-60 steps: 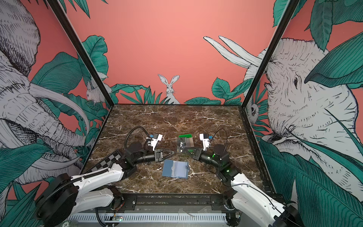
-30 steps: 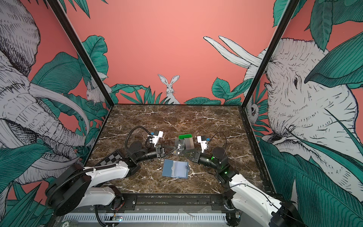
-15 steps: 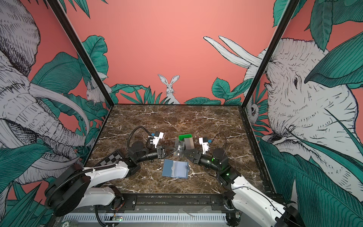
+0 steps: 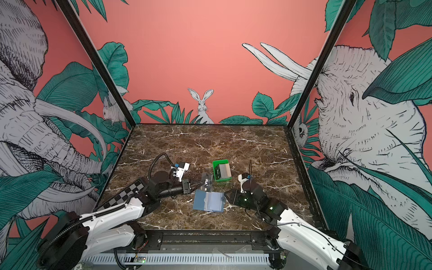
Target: Put the credit cards into the card holder
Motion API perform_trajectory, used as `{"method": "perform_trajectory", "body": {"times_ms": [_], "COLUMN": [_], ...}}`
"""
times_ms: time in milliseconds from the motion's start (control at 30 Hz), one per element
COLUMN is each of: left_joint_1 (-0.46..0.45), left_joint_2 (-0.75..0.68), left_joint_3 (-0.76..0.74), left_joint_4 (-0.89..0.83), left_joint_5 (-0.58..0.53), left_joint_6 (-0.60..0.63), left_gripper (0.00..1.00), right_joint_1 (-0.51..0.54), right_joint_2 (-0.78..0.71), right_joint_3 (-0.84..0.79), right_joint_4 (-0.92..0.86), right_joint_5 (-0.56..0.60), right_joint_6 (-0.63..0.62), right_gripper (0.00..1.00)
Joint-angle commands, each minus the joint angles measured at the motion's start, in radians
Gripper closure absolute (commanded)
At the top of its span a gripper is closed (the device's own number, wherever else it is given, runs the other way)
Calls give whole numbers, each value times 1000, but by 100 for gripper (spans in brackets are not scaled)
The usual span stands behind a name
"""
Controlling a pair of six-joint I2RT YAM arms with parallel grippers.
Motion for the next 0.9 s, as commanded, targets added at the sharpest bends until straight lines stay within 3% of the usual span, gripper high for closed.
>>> {"method": "perform_trajectory", "body": {"times_ms": [0,200,600,867], "left_joint_1": [-9,-10,-45,-52], "left_joint_2": [-52,-60,-26,-24], "left_joint_3": [-33,-63,-73,-65], "left_joint_4": [-103,-126,-92,-118], "left_joint_5": [-59,-82,-131,-129], "left_joint_6": [49,57,44,51], "left_gripper": [100,100,100,100], "right_joint_1": [40,83,83,93], "right_joint_2": [76,219,332,336], "right_joint_3": [6,1,-4,1], "right_joint_4": [8,102,214,114], "right_joint_5": [91,100,28,31], "right_joint_6": [-16,4,1,-29], "right_gripper": [57,62,69,71]}}
